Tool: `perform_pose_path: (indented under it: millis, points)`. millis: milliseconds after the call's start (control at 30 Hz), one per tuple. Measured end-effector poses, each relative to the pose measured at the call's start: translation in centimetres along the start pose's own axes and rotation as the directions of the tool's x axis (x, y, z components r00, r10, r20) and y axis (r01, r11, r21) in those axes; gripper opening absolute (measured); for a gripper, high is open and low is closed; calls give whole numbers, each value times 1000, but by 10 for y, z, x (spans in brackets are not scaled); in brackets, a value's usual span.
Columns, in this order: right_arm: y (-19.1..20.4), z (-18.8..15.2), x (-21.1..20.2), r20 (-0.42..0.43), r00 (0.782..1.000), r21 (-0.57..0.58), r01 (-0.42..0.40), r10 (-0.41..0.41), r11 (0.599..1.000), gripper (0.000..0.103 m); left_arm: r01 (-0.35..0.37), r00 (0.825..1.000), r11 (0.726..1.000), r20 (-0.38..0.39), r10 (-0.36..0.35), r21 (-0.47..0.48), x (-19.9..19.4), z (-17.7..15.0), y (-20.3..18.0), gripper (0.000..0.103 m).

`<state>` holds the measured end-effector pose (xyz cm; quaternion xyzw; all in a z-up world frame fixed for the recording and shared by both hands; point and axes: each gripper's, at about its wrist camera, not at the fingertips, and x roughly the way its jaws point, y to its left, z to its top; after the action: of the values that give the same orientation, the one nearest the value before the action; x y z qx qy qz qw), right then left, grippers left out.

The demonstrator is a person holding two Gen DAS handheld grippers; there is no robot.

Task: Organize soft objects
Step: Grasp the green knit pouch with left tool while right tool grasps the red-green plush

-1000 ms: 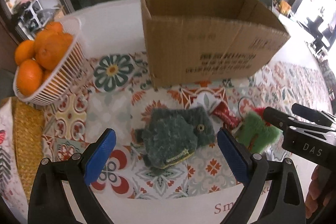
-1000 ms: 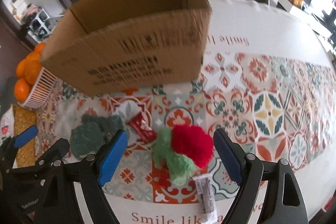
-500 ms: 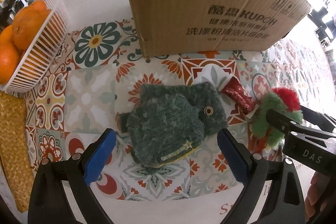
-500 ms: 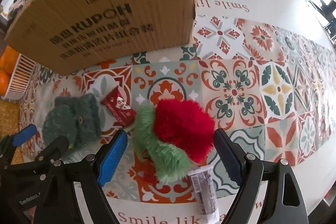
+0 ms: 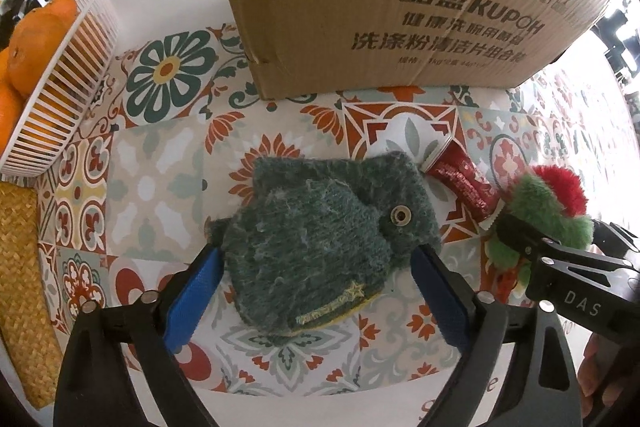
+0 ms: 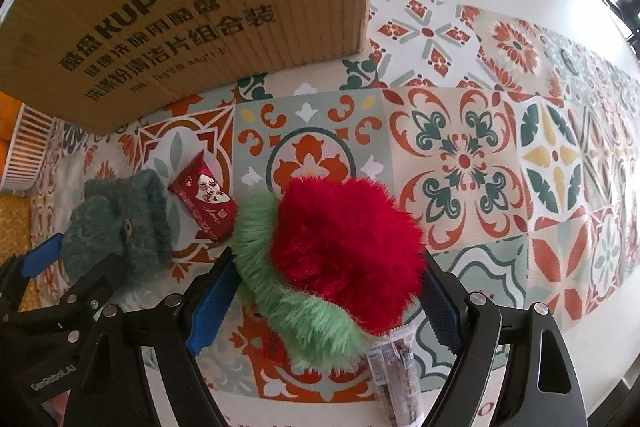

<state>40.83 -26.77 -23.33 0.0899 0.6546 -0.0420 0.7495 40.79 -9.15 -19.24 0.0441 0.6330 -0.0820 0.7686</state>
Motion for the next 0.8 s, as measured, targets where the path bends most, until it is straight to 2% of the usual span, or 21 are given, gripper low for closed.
perform_pose_path:
  millis: [133, 200, 233, 300, 367, 400, 467, 567, 633, 800]
  points:
    - [1, 0, 6, -1, 1000, -1, 5, -5, 1000, 82, -2, 1000, 1000, -16, 2, 0, 10, -1, 2, 82]
    - [3, 0, 5, 3, 1000, -6, 12, -12, 1000, 77, 0, 1000, 1000, -22, 0, -4, 13, -3, 3, 78]
    - [4, 0, 6, 5, 1000, -7, 12, -12, 1000, 72, 6, 1000, 1000, -19, -6, -7, 14, -3, 3, 72]
    - [5, 0, 8, 9, 1000, -7, 2, -2, 1000, 62, 1, 1000, 1000, -8, -1, -6, 17, -7, 3, 66]
    - [5, -1, 7, 12, 1000, -6, -5, 5, 1000, 56, 8, 1000, 1000, 0, -8, -7, 17, -10, 4, 51]
    - [4, -1, 5, 14, 1000, -5, -11, 11, 1000, 55, 13, 1000, 1000, 6, -13, -10, 16, -11, 5, 48]
    - [6, -4, 3, 16, 1000, -6, -20, 20, 1000, 49, 18, 1000, 1000, 21, -18, -8, 12, -13, 5, 34]
    - [7, -11, -3, 26, 999, -8, -35, 35, 999, 44, 37, 998, 999, 49, -37, 0, 5, -17, 6, 25]
    - [9, -16, -10, 37, 998, -13, -50, 51, 999, 43, 49, 997, 999, 63, -49, -1, 2, -18, 6, 19]
    - [17, -27, -32, 79, 995, -36, -61, 63, 998, 42, 100, 989, 995, 109, -98, -15, -11, -25, 8, 17]
